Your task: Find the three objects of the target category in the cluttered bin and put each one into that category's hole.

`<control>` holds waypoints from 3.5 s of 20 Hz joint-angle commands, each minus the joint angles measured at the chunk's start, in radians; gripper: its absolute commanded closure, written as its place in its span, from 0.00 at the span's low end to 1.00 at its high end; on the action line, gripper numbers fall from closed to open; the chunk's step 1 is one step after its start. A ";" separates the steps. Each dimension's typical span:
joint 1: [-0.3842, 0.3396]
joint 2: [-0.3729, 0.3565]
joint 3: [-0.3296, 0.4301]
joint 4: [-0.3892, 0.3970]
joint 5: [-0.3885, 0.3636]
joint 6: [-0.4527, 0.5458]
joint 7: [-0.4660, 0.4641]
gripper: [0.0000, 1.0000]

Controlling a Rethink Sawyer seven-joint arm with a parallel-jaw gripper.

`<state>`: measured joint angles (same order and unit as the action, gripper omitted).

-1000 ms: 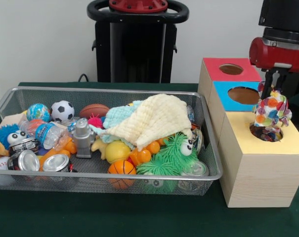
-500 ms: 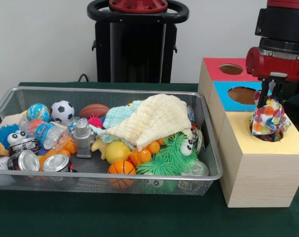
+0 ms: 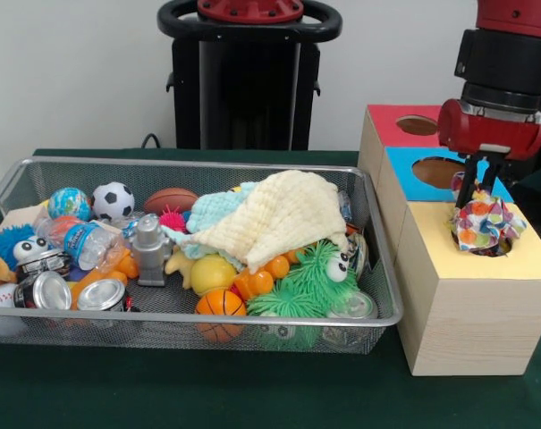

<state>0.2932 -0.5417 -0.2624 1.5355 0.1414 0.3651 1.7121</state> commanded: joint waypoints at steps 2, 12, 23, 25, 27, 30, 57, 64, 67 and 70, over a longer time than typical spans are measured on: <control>0.003 0.081 0.025 0.115 -0.030 -0.033 0.191 1.00; 0.014 0.095 0.015 0.104 -0.012 -0.032 0.203 1.00; 0.035 0.122 0.002 0.104 -0.019 -0.149 0.215 1.00; 0.037 0.125 0.002 0.104 -0.015 -0.155 0.214 1.00; 0.040 0.127 0.002 0.108 -0.011 -0.162 0.213 1.00; 0.044 0.133 0.000 0.103 -0.004 -0.165 0.212 1.00; 0.043 0.173 0.010 0.087 -0.005 -0.203 0.198 1.00; 0.047 0.176 0.006 0.083 -0.001 -0.205 0.196 1.00; 0.047 0.176 0.006 0.085 -0.002 -0.211 0.197 1.00; 0.048 0.176 0.005 0.086 -0.001 -0.210 0.196 1.00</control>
<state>0.3451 -0.4639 -0.3097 1.5310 0.1416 0.1482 1.7121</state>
